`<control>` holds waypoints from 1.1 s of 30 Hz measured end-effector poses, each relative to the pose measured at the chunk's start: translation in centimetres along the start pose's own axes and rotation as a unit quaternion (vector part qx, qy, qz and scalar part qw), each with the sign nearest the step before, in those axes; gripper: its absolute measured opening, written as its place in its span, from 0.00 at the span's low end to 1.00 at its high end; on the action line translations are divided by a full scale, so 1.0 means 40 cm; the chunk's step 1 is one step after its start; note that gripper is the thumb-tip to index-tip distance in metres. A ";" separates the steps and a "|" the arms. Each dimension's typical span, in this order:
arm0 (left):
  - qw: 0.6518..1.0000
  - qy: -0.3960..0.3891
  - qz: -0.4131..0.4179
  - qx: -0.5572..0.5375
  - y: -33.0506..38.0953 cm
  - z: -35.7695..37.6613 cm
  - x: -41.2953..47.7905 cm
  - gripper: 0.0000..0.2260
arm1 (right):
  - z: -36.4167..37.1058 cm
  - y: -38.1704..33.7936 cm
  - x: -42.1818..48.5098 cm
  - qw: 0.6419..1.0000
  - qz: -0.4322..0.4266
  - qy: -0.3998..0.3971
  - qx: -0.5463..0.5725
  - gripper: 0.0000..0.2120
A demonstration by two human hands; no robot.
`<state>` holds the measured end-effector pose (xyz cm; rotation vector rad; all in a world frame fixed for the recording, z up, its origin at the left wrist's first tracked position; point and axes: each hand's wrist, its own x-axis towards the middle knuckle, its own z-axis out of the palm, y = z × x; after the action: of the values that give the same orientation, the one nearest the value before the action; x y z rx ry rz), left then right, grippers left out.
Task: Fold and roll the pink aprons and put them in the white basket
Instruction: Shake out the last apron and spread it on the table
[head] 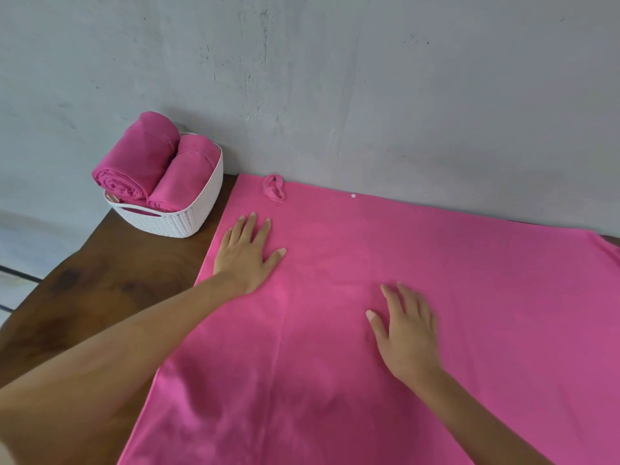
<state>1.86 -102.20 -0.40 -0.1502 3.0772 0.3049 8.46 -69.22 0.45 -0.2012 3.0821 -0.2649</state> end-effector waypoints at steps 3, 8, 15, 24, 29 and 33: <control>1.000 0.005 0.013 0.009 -0.024 -0.002 -0.004 0.36 | 0.015 0.000 -0.044 0.999 0.029 -0.018 -0.004 0.37; 1.000 0.025 0.019 -0.004 -0.011 0.007 -0.020 0.33 | 0.028 0.003 -0.058 1.000 0.022 -0.016 -0.008 0.37; 0.982 0.111 0.135 -0.075 0.084 0.022 -0.130 0.25 | 0.016 0.047 -0.104 0.999 0.025 0.004 0.031 0.35; 0.966 0.061 0.217 -0.123 0.337 0.068 -0.320 0.22 | -0.020 0.230 -0.283 0.997 0.058 0.006 0.052 0.37; 0.960 0.041 0.247 -0.126 0.531 0.097 -0.419 0.23 | -0.061 0.371 -0.403 0.995 0.069 0.003 0.074 0.46; 0.954 0.022 0.275 -0.117 0.681 0.125 -0.493 0.23 | -0.086 0.494 -0.511 0.992 0.074 0.027 0.102 0.35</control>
<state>18.91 -72.80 1.07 0.7144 3.0493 0.6918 26.05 -46.63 1.04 0.0422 3.0723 -0.5822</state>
